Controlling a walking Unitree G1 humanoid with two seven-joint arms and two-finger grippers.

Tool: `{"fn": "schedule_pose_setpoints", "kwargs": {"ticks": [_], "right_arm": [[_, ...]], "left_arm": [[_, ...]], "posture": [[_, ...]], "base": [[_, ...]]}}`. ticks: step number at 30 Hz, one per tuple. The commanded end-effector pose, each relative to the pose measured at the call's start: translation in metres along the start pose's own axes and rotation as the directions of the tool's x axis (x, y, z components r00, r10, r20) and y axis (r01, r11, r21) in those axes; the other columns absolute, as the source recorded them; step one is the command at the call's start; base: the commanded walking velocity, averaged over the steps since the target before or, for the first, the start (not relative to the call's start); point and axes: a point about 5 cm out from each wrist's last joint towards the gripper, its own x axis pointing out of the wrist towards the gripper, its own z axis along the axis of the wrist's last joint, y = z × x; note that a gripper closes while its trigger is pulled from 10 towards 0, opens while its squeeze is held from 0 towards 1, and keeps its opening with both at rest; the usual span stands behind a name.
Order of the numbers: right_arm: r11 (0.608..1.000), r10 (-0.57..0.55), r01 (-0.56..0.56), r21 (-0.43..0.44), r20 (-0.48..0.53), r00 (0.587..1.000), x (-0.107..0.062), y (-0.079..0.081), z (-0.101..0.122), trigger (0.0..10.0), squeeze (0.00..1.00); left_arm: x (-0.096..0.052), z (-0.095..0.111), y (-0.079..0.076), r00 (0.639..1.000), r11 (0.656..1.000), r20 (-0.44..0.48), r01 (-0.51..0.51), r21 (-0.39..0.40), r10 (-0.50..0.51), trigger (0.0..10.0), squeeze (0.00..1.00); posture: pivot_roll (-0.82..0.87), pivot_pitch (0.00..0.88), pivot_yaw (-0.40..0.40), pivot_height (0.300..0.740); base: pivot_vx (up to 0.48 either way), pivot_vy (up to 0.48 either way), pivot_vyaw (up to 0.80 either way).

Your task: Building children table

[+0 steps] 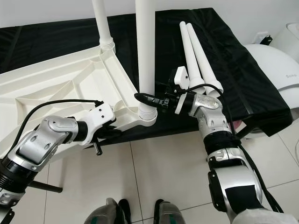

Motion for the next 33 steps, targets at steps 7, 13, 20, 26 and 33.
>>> {"fn": "schedule_pose_setpoints", "kwargs": {"ticks": [7, 13, 20, 26, 33], "right_arm": [[0.997, -0.041, 0.045, 0.062, -0.056, 0.998, -0.008, 0.015, -0.023, 10.0, 0.0], [0.994, -0.07, 0.071, 0.078, -0.023, 0.997, -0.014, 0.029, -0.026, 10.0, 0.0], [0.987, -0.145, 0.145, 0.074, -0.011, 0.989, -0.018, 0.034, -0.026, 10.0, 0.0], [0.983, -0.168, 0.167, 0.075, 0.015, 0.986, -0.019, 0.042, -0.023, 10.0, 0.0], [0.987, -0.16, 0.16, 0.017, -0.02, 0.987, -0.019, 0.046, -0.025, 10.0, 0.0]], "left_arm": [[0.001, -0.011, -0.004, 0.999, 0.999, -0.031, 0.026, -0.041, -0.028, 10.0, 0.0], [0.0, -0.011, -0.002, 0.999, 0.999, -0.031, 0.019, -0.044, -0.02, 10.0, 0.0], [0.0, -0.01, 0.0, 0.999, 0.999, -0.032, 0.019, -0.041, -0.02, 10.0, 0.0], [0.0, -0.01, 0.001, 0.999, 0.999, -0.031, 0.019, -0.04, -0.02, 10.0, 0.0], [0.001, -0.009, 0.002, 0.999, 0.999, -0.032, 0.019, -0.038, -0.02, 10.0, 0.0]], "posture": [[-0.06, 0.199, 0.018, 0.74], [-0.06, 0.204, 0.021, 0.74], [-0.07, 0.204, 0.028, 0.74], [-0.07, 0.205, 0.032, 0.74], [-0.07, 0.206, 0.034, 0.74]], "base": [[0.0, 0.0, 0.0], [0.0, 0.0, 0.0], [0.0, 0.0, 0.0], [0.0, 0.0, 0.0], [0.0, 0.0, 0.0]]}}
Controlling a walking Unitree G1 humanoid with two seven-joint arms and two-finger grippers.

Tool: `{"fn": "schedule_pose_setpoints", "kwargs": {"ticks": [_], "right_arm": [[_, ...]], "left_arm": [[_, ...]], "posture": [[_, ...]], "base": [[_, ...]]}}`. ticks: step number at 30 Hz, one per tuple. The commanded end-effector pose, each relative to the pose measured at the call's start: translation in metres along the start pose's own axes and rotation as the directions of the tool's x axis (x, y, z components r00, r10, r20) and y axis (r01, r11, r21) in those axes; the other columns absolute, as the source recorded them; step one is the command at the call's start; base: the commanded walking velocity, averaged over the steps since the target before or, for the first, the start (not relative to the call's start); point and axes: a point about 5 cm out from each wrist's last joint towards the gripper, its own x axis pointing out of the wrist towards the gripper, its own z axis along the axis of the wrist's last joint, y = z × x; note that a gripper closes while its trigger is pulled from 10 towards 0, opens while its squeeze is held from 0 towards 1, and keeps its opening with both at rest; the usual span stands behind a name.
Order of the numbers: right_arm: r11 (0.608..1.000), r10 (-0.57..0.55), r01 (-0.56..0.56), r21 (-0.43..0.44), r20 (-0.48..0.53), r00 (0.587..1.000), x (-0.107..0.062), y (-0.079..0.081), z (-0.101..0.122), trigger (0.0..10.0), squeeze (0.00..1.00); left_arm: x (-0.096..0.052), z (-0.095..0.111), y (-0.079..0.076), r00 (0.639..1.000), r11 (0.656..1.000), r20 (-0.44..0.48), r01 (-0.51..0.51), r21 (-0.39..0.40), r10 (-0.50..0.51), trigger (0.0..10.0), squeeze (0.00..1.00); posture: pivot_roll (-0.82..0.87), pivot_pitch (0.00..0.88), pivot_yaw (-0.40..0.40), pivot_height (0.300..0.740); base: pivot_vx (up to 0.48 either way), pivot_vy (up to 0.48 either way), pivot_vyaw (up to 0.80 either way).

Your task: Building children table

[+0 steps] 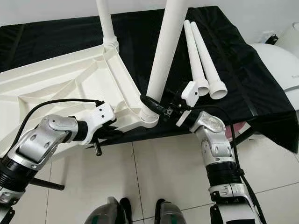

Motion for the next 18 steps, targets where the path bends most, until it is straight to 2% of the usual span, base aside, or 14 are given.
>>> {"fn": "schedule_pose_setpoints", "kwargs": {"ticks": [1, 6, 18], "right_arm": [[0.999, 0.03, -0.026, 0.042, -0.103, 0.994, -0.0043, 0.01, -0.021, 10.0, 0.0], [0.999, 0.046, -0.045, 0.013, -0.11, 0.993, -0.0014, 0.0124, -0.0183, 10.0, 0.0], [0.999, 0.026, -0.022, 0.036, -0.109, 0.994, -0.0025, 0.0116, -0.0183, 10.0, 0.0]], "left_arm": [[0.0011, -0.0106, 0.0003, 0.999, 0.999, -0.036, 0.009, -0.039, -0.011, 10.0, 0.0], [0.0003, -0.0106, 0.0003, 0.999, 0.999, -0.036, 0.006, -0.039, -0.007, 10.0, 0.0], [0.001, -0.0111, -0.0006, 0.999, 0.999, -0.033, 0.008, -0.04, -0.009, 10.0, 0.0]], "posture": [[-0.07, 0.205, 0.034, 0.74], [-0.07, 0.202, 0.03, 0.74], [-0.07, 0.197, 0.027, 0.74]], "base": [[0.0, 0.0, 0.0], [0.0, 0.0, 0.0], [0.0, 0.0, 0.0]]}}
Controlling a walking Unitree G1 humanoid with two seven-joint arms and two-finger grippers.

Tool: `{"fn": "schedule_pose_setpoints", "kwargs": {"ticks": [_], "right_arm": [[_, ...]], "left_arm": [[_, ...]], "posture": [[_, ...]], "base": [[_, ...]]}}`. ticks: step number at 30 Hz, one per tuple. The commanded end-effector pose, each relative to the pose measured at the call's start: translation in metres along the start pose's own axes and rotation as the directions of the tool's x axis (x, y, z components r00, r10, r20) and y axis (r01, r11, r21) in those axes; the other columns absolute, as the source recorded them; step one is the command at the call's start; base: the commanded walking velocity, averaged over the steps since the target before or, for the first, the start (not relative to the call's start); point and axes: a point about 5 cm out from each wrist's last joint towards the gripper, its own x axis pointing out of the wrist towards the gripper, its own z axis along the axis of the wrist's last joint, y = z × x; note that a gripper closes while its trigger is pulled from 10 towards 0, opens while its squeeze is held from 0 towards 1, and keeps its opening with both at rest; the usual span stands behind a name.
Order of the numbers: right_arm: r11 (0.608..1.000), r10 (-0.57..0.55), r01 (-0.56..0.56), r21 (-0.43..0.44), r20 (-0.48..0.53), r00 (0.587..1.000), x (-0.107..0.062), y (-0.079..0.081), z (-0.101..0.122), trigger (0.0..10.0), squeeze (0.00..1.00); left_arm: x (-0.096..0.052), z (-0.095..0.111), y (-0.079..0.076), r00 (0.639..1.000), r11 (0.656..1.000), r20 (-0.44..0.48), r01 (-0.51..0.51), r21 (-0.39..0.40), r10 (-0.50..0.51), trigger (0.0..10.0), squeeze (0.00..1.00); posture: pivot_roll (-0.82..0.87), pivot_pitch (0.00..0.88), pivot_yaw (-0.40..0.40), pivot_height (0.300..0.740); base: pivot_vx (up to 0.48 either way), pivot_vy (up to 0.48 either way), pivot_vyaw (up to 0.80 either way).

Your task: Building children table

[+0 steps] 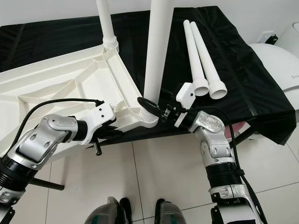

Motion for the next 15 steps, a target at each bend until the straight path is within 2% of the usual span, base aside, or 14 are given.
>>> {"fn": "schedule_pose_setpoints", "kwargs": {"ticks": [1, 15], "right_arm": [[0.997, 0.012, -0.005, 0.083, -0.089, 0.996, -0.0056, 0.0086, -0.0219, 10.0, 0.0], [0.997, -0.064, 0.07, 0.042, -0.113, 0.991, -0.0021, 0.0139, -0.024, 10.0, 0.0]], "left_arm": [[0.0016, -0.0113, -0.0009, 0.999, 0.999, -0.034, 0.008, -0.039, -0.01, 10.0, 0.0], [0.0014, -0.0108, -0.0001, 0.999, 0.999, -0.033, 0.005, -0.036, -0.006, 10.0, 0.0]], "posture": [[-0.07, 0.196, 0.027, 0.74], [-0.07, 0.189, 0.026, 0.74]], "base": [[0.0, 0.0, 0.0], [0.0, 0.0, 0.0]]}}
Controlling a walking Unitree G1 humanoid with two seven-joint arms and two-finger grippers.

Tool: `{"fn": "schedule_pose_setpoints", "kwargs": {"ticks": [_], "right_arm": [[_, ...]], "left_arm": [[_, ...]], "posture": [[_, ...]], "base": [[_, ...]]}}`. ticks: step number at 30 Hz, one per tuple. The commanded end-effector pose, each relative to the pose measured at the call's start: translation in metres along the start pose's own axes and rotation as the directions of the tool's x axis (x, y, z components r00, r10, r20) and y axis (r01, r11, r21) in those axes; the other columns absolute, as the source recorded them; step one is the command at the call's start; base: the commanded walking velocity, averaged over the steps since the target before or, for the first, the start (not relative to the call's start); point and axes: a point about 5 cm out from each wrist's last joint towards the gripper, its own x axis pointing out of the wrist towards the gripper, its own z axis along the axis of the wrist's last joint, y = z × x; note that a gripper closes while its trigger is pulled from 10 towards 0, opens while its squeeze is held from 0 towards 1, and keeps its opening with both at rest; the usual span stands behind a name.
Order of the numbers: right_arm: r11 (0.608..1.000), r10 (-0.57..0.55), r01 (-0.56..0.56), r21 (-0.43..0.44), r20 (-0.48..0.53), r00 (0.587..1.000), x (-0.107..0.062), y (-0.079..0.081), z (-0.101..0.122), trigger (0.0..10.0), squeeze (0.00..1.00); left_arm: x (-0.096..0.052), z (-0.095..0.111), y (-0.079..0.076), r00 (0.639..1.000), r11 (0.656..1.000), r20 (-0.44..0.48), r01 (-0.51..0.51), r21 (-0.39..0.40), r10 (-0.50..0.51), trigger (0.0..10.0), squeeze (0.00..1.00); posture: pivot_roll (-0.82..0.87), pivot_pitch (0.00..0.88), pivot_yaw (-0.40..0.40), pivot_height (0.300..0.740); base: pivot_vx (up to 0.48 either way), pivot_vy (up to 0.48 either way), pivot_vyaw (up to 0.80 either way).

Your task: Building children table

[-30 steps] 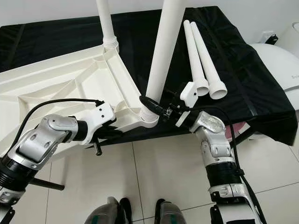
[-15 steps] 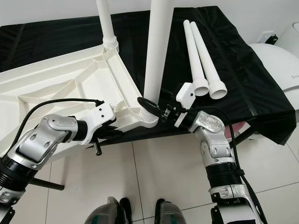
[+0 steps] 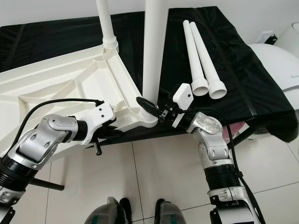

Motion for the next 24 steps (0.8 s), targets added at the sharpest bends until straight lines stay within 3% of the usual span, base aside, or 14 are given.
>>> {"fn": "schedule_pose_setpoints", "kwargs": {"ticks": [1, 13, 24], "right_arm": [[0.998, 0.002, 0.005, 0.067, -0.104, 0.995, -0.0057, 0.0089, -0.0236, 10.0, 0.0], [0.987, -0.143, 0.149, 0.057, -0.101, 0.985, -0.0105, 0.0052, -0.0247, 10.0, 0.0], [0.977, -0.196, 0.202, 0.061, -0.089, 0.976, -0.0104, 0.0079, -0.0233, 10.0, 0.0]], "left_arm": [[0.0011, -0.0103, -0.0004, 0.999, 0.999, -0.033, 0.006, -0.035, -0.007, 10.0, 0.0], [0.0003, -0.0103, 0.0002, 0.999, 0.999, -0.037, 0.007, -0.034, -0.008, 10.0, 0.0], [0.0, -0.0098, 0.0017, 0.999, 0.999, -0.036, 0.005, -0.033, -0.006, 10.0, 0.0]], "posture": [[-0.07, 0.189, 0.026, 0.74], [-0.07, 0.196, 0.029, 0.74], [-0.07, 0.202, 0.033, 0.74]], "base": [[0.0, 0.0, 0.0], [0.0, 0.0, 0.0], [0.0, 0.0, 0.0]]}}
